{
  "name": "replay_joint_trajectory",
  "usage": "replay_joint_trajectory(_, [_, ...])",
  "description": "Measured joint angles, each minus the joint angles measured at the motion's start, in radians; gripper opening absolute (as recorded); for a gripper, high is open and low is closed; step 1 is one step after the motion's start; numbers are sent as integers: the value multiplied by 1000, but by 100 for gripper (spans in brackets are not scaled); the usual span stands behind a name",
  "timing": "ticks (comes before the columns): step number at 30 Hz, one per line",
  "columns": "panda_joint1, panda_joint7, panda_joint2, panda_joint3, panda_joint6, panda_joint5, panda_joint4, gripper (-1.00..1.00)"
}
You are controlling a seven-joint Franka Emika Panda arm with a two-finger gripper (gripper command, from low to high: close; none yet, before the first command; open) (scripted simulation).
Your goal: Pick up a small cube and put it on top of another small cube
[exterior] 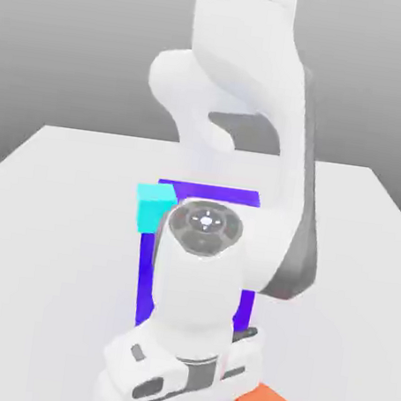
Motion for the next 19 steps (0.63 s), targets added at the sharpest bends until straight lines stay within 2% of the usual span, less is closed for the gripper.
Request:
replay_joint_trajectory(12, [-334,-138,35,-193,-212,106,221,-100])
replay_joint_trajectory(15, [-422,-191,144,-196,-176,169,285,-100])
replay_joint_trajectory(16, [-436,-200,170,-190,-159,182,293,100])
replay_joint_trajectory(19, [-436,-200,170,-190,-159,182,293,100])
